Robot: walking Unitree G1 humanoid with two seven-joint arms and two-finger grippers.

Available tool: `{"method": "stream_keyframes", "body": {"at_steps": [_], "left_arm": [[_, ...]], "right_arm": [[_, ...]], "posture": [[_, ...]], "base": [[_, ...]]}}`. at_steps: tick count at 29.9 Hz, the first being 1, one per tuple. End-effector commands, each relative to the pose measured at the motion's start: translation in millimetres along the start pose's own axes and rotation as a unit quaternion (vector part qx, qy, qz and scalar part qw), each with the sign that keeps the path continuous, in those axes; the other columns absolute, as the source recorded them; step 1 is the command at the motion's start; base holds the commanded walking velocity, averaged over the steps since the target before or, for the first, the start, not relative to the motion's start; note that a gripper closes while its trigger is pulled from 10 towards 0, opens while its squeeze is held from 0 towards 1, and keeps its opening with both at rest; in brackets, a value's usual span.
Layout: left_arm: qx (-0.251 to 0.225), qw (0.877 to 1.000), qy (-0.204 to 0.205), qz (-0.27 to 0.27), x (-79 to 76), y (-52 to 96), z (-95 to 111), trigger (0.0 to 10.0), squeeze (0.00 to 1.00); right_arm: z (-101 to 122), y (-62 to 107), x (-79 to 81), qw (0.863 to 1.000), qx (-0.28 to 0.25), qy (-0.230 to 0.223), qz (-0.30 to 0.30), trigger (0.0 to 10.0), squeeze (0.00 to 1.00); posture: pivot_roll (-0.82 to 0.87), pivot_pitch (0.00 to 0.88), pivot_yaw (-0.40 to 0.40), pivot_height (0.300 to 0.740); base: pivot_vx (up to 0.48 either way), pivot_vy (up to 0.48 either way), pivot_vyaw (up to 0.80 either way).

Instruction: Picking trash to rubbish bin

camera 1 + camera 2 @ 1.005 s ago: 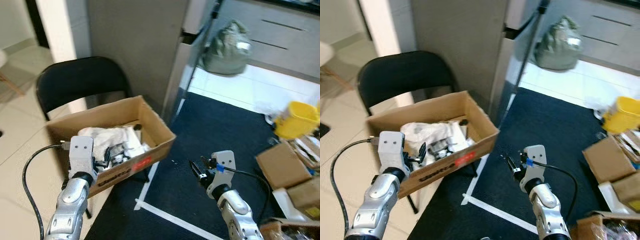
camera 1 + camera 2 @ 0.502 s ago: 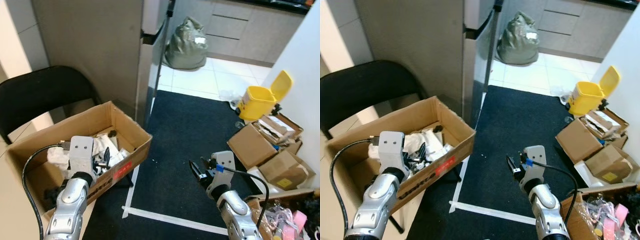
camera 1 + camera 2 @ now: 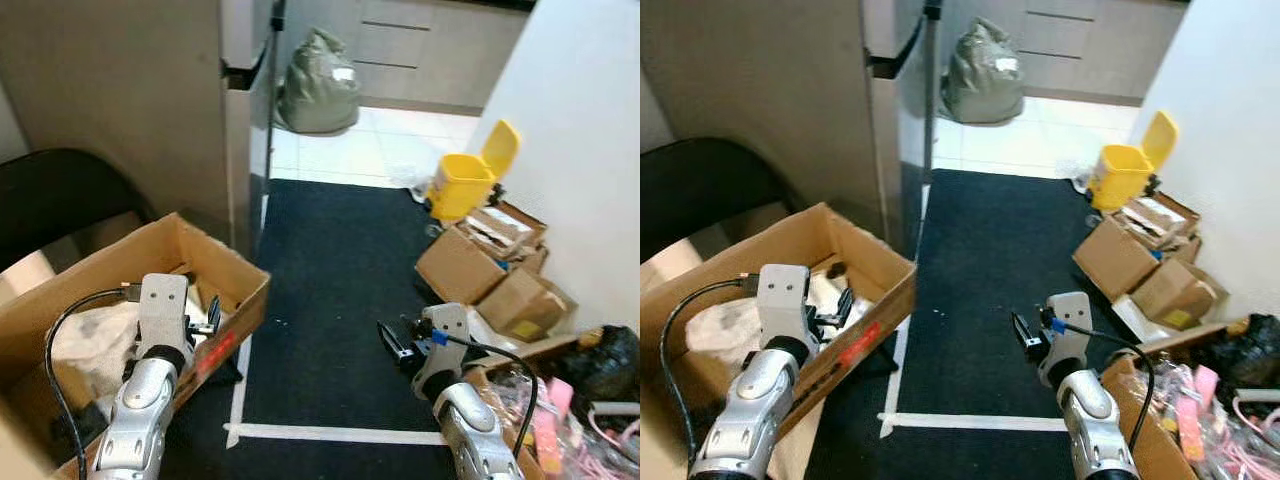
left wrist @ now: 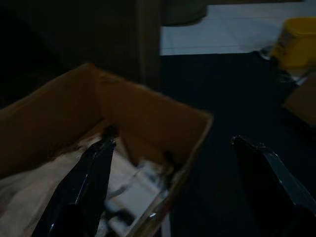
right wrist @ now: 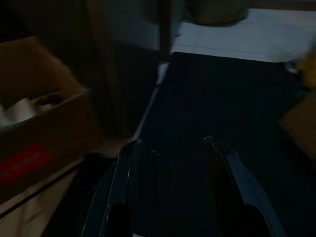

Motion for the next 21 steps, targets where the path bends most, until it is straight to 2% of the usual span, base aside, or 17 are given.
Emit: {"method": "stream_keyframes", "body": {"at_steps": [1, 21], "left_arm": [[0.015, 1.0, -0.004, -0.005, -1.7, 1.4, -6.5, 10.0, 0.0], [0.02, 1.0, -0.009, -0.007, -1.3, 1.7, -7.4, 10.0, 0.0]], "right_arm": [[-5.6, 4.0, -1.6, 1.0, 0.011, -0.002, -0.006, 10.0, 0.0], [-7.4, 5.9, -2.0, 1.0, 0.014, -0.004, -0.005, 10.0, 0.0]], "posture": [[0.01, 0.074, -0.069, 0.74], [0.01, 0.081, -0.069, 0.74]], "base": [[0.0, 0.0, -0.6], [0.0, 0.0, -0.57]]}}
Point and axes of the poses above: a point about 5 cm out from each wrist's last joint towards the gripper, its own y axis pointing back from the gripper into the wrist, its own z axis along the axis of the wrist's last joint, x = y × z, the point moved 1 cm from there along -y, pointing out of the wrist towards the gripper, and after that the axes turned 15 degrees about y, right-handed, at the moved point
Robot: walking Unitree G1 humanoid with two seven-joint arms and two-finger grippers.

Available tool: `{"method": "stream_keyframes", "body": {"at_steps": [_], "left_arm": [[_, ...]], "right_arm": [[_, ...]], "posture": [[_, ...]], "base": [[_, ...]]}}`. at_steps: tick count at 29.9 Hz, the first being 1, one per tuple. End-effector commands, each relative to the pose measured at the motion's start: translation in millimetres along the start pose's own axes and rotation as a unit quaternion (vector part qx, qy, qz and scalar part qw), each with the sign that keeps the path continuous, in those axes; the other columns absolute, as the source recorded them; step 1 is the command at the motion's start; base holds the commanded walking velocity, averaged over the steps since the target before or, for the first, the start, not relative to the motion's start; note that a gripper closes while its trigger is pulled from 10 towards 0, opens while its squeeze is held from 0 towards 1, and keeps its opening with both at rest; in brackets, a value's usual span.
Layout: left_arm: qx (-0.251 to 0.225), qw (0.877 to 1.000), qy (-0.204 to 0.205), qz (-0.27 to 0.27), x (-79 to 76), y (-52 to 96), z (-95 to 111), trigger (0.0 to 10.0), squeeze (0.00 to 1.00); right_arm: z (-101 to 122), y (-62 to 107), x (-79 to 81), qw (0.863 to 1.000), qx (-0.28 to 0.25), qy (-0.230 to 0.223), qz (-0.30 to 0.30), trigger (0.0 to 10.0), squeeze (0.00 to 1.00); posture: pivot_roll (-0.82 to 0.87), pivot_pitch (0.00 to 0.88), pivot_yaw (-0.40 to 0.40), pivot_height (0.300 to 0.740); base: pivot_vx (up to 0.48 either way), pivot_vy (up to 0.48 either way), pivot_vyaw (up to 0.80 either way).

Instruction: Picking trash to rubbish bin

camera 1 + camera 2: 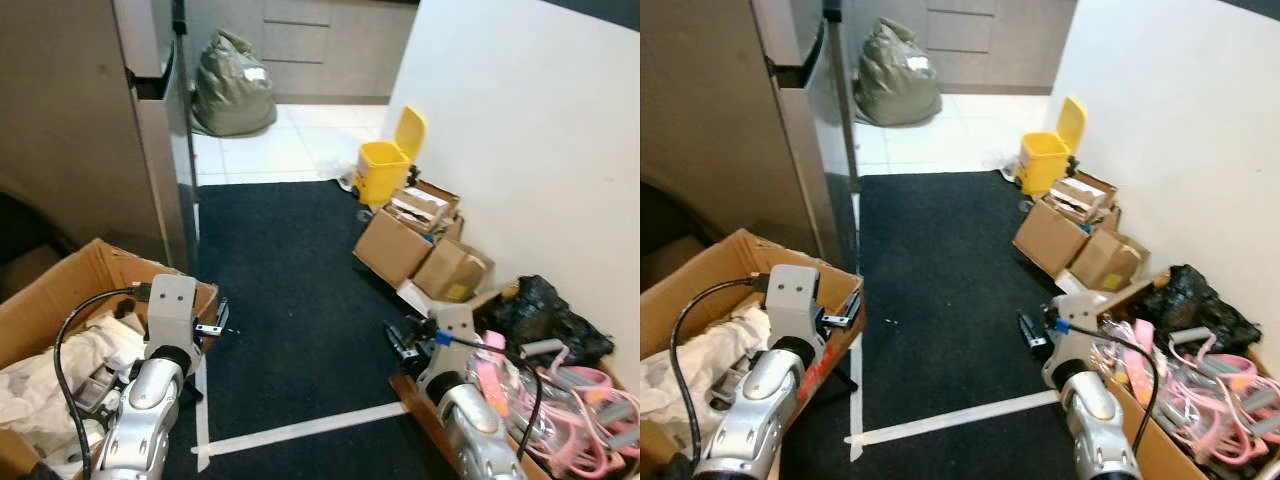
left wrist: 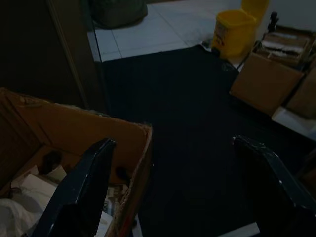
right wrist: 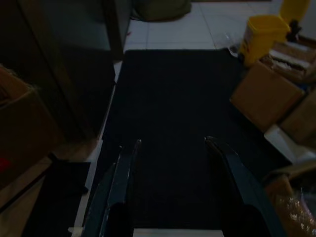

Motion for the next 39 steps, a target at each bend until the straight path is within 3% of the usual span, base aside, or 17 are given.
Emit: {"method": "stream_keyframes", "body": {"at_steps": [1, 27, 39], "left_arm": [[0.012, 1.0, -0.005, -0.002, -0.1, 0.8, -4, 10.0, 0.0], [0.014, 1.0, -0.008, -0.002, 0.8, 1.7, -4, 10.0, 0.0], [0.021, 0.999, -0.039, -0.027, 8.3, -5.5, 9, 10.0, 0.0]], "right_arm": [[-5, 4.0, -3.8, 1.0, 0.01, -0.002, -0.005, 10.0, 0.0], [-5, 4.1, -1.5, 1.0, 0.012, -0.009, -0.003, 10.0, 0.0], [-8, 3.2, 5.2, 0.999, 0.009, -0.034, -0.037, 10.0, 0.0]], "posture": [[0.01, 0.081, -0.069, 0.74], [0.02, 0.09, -0.067, 0.74], [0.06, 0.107, 0.042, 0.74]], "base": [[0.0, 0.0, -0.54], [0.0, 0.0, -0.54], [0.0, 0.0, -0.54]]}}
Point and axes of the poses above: a point about 5 cm out from each wrist's last joint towards the gripper, its own y axis pointing back from the gripper into the wrist, its own z axis along the axis of the wrist's last joint, x = y × z, the point moved 1 cm from there along -y, pointing out of the wrist towards the gripper, and after that the axes turned 15 degrees about y, right-handed, at the moved point
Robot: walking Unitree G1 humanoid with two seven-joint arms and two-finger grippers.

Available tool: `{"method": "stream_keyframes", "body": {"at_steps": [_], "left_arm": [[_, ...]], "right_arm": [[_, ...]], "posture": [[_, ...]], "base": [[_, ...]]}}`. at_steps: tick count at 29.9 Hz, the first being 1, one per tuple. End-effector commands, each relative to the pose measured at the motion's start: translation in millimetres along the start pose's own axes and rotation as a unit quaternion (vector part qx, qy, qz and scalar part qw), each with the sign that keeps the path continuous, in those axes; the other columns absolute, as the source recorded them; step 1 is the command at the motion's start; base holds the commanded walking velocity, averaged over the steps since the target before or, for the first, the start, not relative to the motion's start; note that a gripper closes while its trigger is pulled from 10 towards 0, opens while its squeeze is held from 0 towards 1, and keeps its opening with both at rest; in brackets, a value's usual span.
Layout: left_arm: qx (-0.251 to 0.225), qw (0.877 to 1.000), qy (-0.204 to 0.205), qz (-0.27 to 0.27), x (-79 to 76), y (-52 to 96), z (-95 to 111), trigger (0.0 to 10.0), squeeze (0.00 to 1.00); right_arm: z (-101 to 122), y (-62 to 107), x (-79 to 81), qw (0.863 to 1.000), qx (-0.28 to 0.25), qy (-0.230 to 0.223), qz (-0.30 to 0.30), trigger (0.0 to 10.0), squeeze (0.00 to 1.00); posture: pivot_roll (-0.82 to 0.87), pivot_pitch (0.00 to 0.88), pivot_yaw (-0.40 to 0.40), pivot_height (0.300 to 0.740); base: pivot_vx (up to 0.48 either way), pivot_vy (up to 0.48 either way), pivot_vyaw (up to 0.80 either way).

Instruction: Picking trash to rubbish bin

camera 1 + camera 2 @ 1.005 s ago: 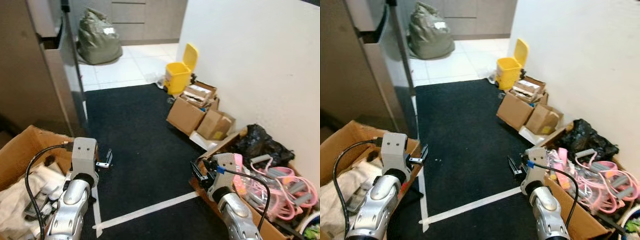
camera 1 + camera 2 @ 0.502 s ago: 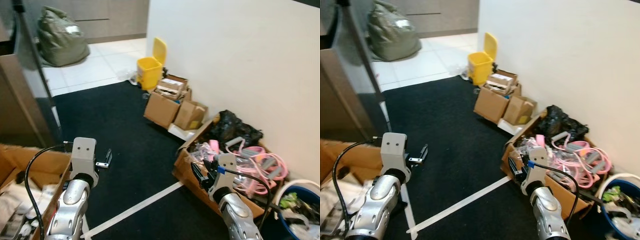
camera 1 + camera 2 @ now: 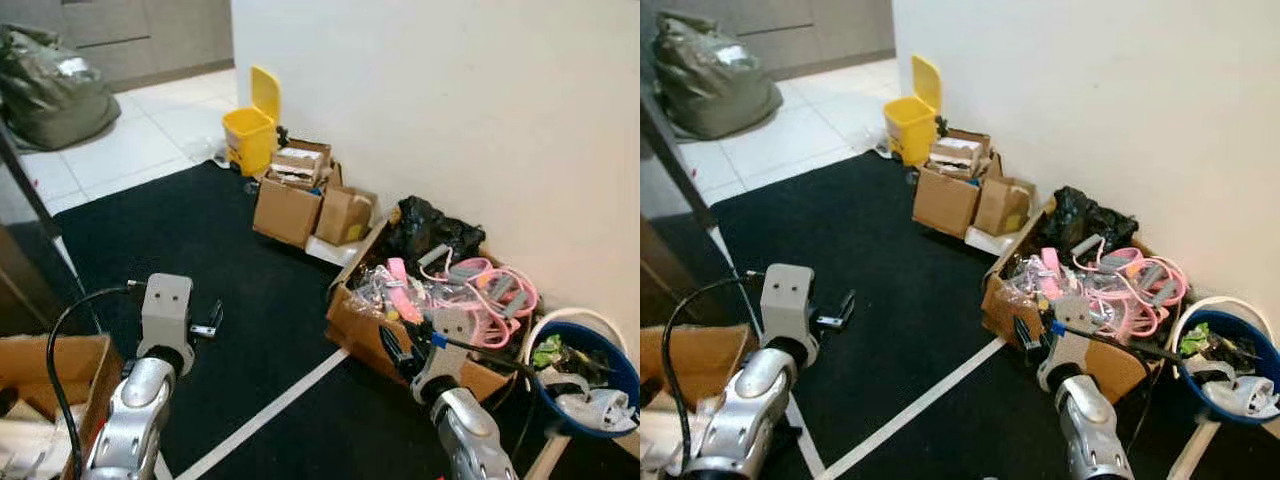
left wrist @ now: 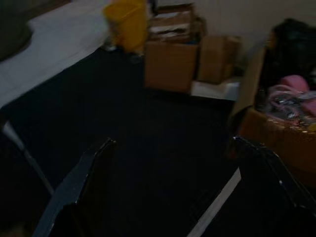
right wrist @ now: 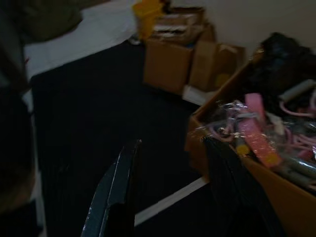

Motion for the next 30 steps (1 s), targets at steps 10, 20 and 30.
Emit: {"method": "stream_keyframes", "body": {"at_steps": [10, 20, 30], "left_arm": [[0.008, 1.0, -0.011, 0.001, 3.3, -5.5, 1, 10.0, 0.0], [0.013, 1.0, 0.013, 0.009, -2.4, -0.6, -10, 10.0, 0.0], [0.012, 1.0, 0.018, 0.019, -0.3, -0.8, -11, 10.0, 0.0]], "right_arm": [[-9, 8.2, -0.3, 1.0, 0.009, -0.016, -0.025, 10.0, 0.0], [-9, 11.6, -6.1, 1.0, 0.012, -0.006, -0.023, 10.0, 0.0], [-9, 12.3, -8.3, 1.0, 0.015, -0.001, -0.014, 10.0, 0.0]], "posture": [[0.03, 0.116, 0.044, 0.74], [0.02, 0.121, 0.019, 0.74], [0.02, 0.121, 0.003, 0.74]], "base": [[0.0, 0.0, -0.54], [0.0, 0.0, -0.54], [0.0, 0.0, -0.54]]}}
Point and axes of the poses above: a point about 5 cm out from each wrist's last joint towards the gripper, its own y axis pointing back from the gripper into the wrist, its own z axis along the axis of the wrist's last joint, x = y × z, the point moved 1 cm from there along -y, pointing out of the wrist towards the gripper, and after that the axes turned 15 degrees about y, right-handed, at the moved point
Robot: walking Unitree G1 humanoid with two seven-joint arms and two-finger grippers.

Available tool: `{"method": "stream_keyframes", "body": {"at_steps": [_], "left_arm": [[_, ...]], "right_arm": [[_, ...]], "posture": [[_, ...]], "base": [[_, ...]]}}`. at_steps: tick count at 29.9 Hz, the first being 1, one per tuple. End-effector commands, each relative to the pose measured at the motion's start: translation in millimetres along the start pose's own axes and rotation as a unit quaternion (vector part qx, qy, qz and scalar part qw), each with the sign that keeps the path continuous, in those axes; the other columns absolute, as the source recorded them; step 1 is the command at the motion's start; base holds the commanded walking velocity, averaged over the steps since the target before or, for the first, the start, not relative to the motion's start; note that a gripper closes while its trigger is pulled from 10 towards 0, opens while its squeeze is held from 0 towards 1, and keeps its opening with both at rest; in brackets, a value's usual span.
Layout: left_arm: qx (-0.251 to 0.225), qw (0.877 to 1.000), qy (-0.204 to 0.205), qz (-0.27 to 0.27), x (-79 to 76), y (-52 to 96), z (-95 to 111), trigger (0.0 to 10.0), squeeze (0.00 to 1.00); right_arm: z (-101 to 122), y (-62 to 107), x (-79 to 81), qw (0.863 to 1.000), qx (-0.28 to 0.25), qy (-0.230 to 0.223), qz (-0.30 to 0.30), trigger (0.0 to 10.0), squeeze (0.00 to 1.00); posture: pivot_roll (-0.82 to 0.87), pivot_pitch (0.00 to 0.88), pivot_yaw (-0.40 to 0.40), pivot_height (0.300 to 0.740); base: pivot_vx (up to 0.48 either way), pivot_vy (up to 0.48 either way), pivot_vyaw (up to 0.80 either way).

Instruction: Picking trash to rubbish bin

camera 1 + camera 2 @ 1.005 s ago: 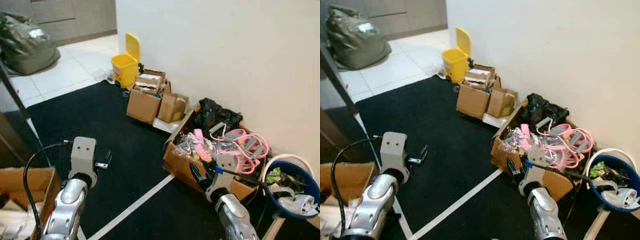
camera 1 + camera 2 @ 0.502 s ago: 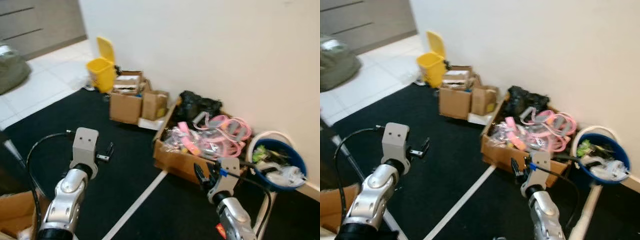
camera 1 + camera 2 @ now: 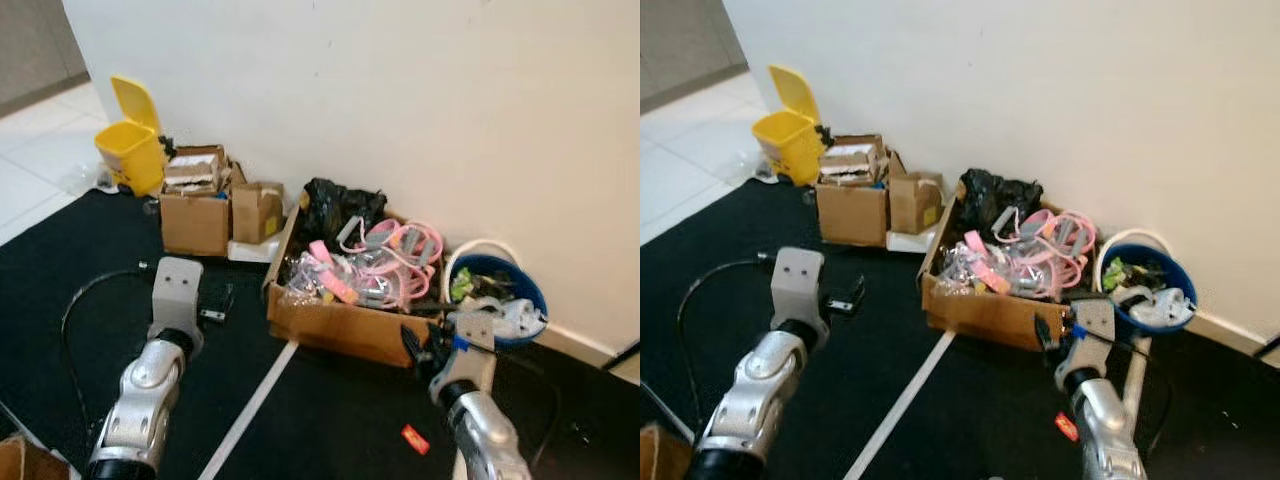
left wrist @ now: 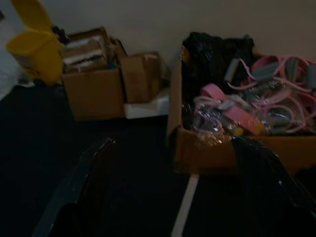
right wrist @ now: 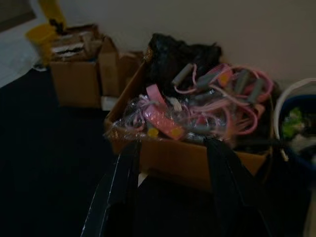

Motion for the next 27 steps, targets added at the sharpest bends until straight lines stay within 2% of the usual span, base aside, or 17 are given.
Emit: {"method": "stream_keyframes", "body": {"at_steps": [1, 27], "left_arm": [[0.015, 1.0, 0.003, 0.007, 1.3, 3.1, -8.5, 10.0, 0.0], [0.01, 1.0, 0.009, 0.011, -4.3, 2.3, -11.6, 10.0, 0.0]], "right_arm": [[-8.8, 3.7, 3.8, 1.0, 0.021, -0.006, 0.009, 10.0, 0.0], [-9.0, 5.0, 3.2, 0.999, 0.028, -0.01, 0.021, 10.0, 0.0]], "posture": [[0.02, 0.122, 0.005, 0.74], [0.01, 0.117, -0.025, 0.74]], "base": [[0.0, 0.0, -0.54], [0.0, 0.0, -0.54]]}}
Point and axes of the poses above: a point about 5 cm out from each wrist's last joint towards the gripper, its own y axis pointing back from the gripper into the wrist, its own z axis along the axis of the wrist's last joint, x = y × z, the point moved 1 cm from there along -y, pointing out of the wrist towards the gripper, and after that the axes turned 15 degrees about y, right-handed, at the moved point
